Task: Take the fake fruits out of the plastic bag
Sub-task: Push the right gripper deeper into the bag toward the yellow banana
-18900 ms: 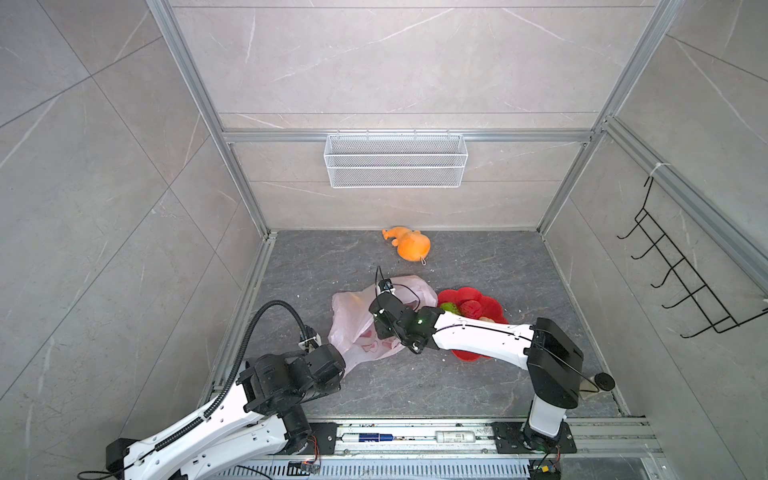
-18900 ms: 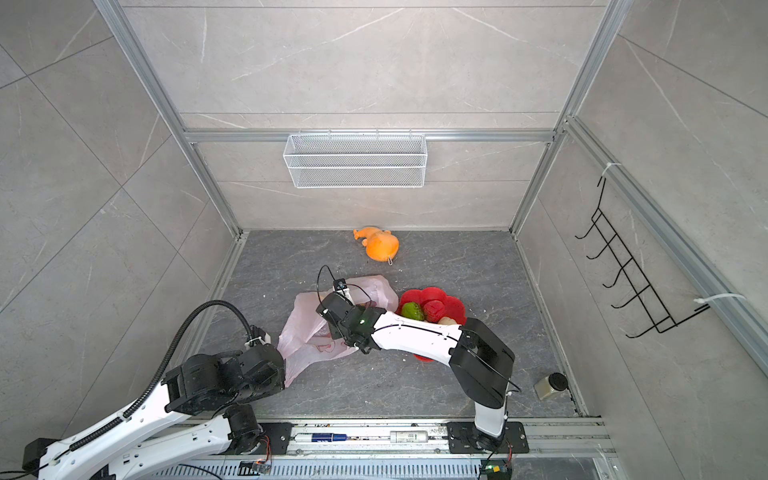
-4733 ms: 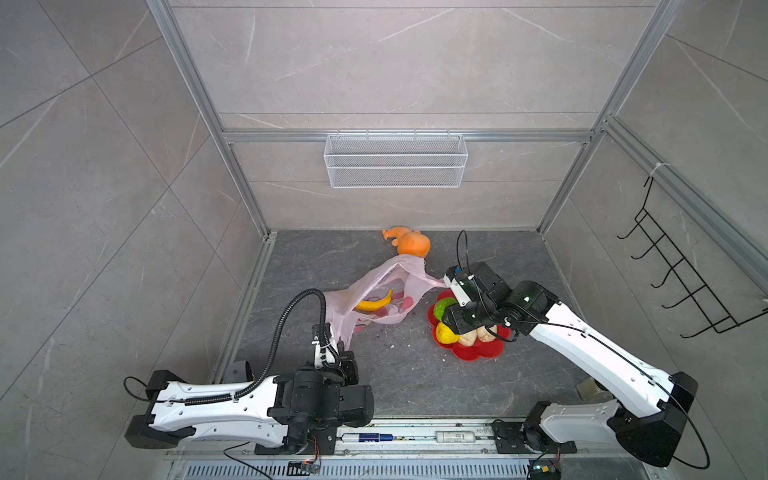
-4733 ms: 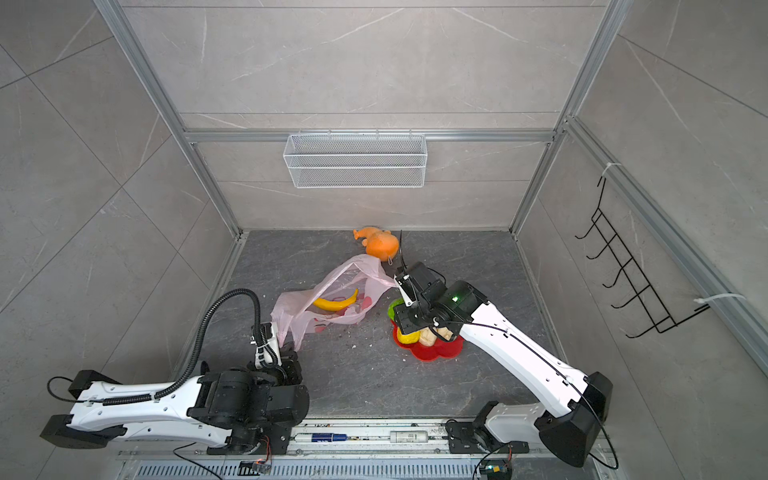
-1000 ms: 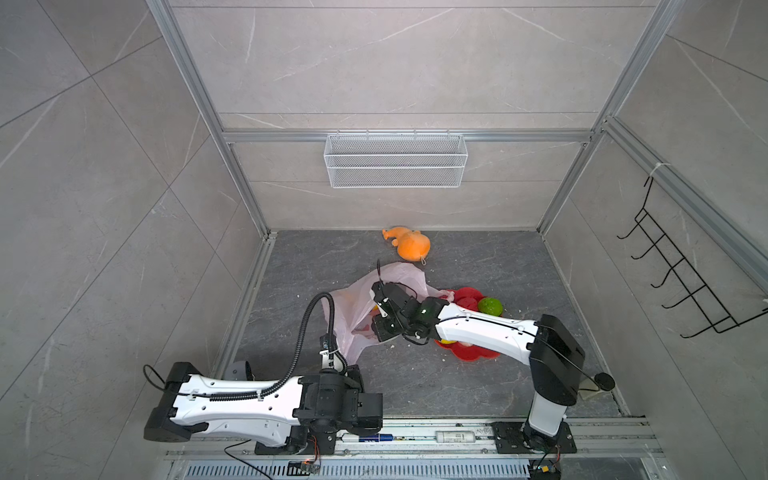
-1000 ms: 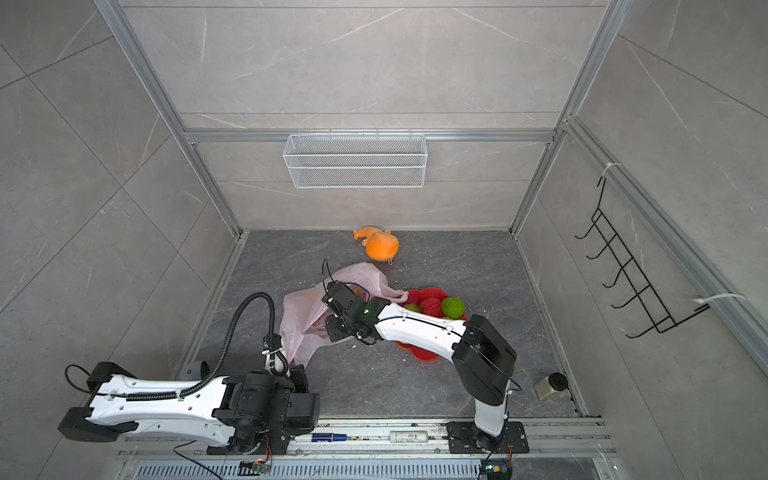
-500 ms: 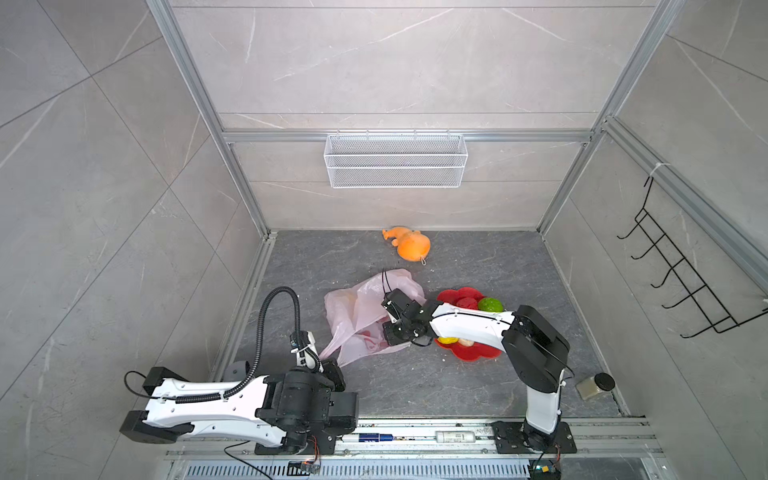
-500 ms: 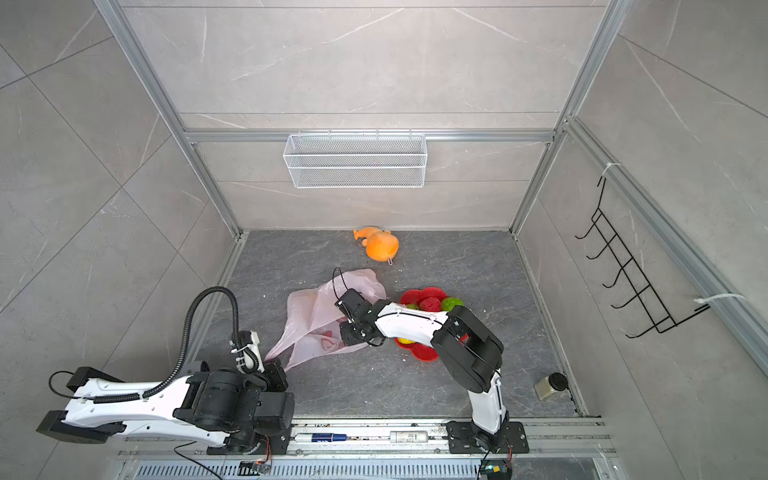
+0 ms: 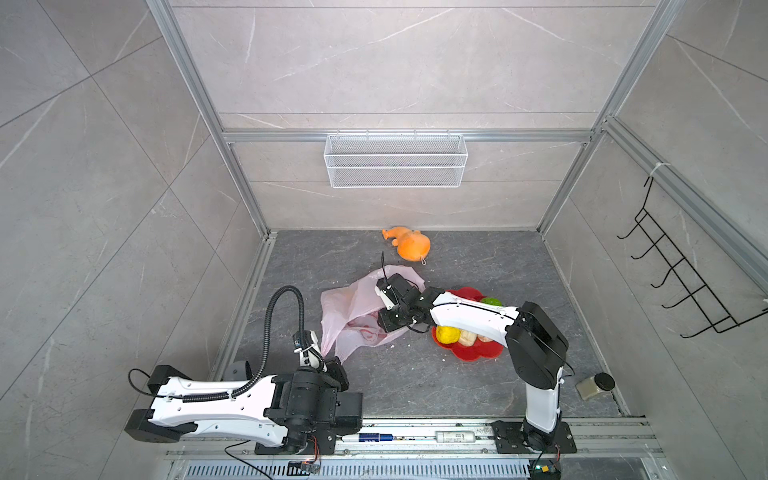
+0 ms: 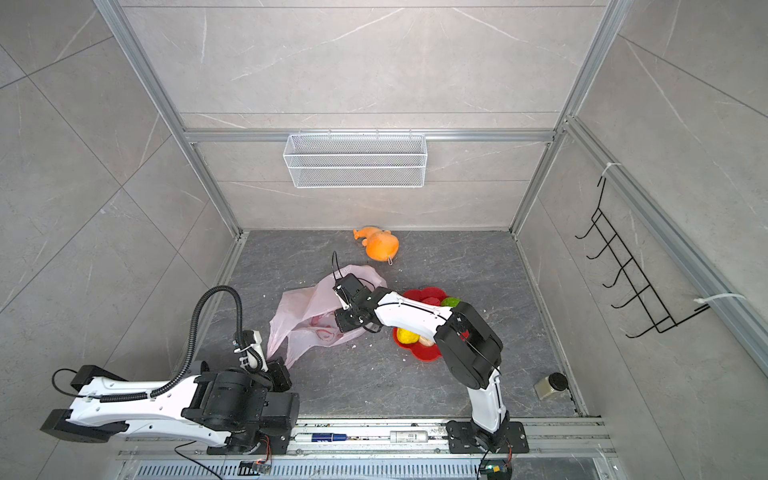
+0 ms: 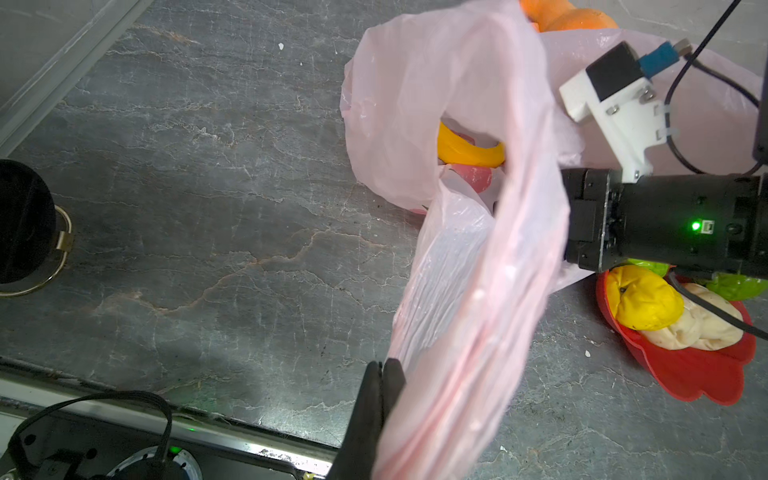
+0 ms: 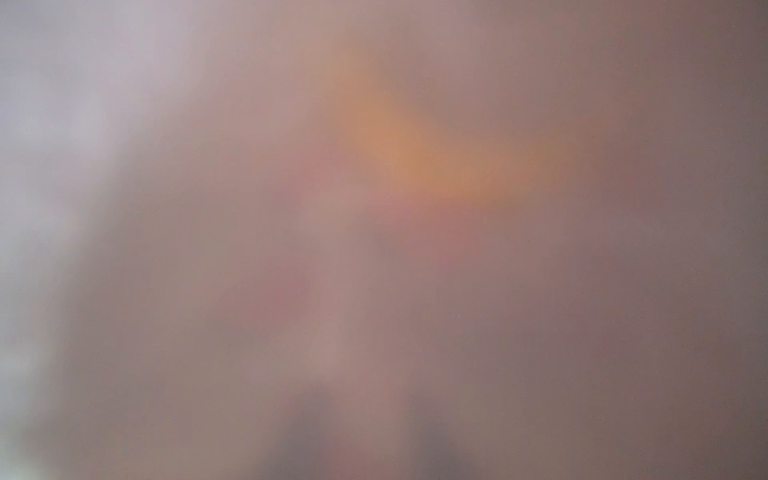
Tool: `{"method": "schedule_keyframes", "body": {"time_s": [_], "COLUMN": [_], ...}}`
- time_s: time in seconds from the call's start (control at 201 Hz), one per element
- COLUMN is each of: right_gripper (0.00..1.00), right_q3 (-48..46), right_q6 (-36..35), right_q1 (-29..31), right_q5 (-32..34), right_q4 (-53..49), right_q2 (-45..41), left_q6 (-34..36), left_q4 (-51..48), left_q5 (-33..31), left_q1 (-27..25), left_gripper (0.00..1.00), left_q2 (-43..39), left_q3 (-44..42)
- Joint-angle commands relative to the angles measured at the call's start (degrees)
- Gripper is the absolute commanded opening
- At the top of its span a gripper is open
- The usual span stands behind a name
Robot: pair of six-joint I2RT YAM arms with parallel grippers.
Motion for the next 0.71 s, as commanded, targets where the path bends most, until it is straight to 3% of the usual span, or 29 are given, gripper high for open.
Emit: {"method": "schedule_keyframes", "body": {"time_s": [0.0, 0.314, 0.578, 0.702], "right_gripper": [0.36, 0.35, 0.34, 0.27], "right_q3": [1.6, -2.2, -8.6, -10.3], "right_q6": [-3.5, -7.3, -13.4, -18.4], "right_q1": [0.6, 4.2, 5.8, 6.3], "right_q5": [-0.5, 3.3, 5.4, 3.6], "right_q4": [-1.7, 5.2, 7.8, 6.7], "right_q2": [-1.9, -4.3, -13.3, -17.0], "left_q6": [1.3, 6.8, 4.8, 3.9], "left_q4": [-3.2, -0.6, -5.8, -7.5], "left_q5": [-4.0, -9.0, -10.9, -10.8], "left_q1": [-0.3, -0.3, -0.3, -0.3], "left_gripper": [0.0, 0.0, 0.0, 0.0], "left_q2": [-0.4, -3.0, -3.9, -4.3], "left_q3": [1.7, 3.5, 5.8, 6.2]}}
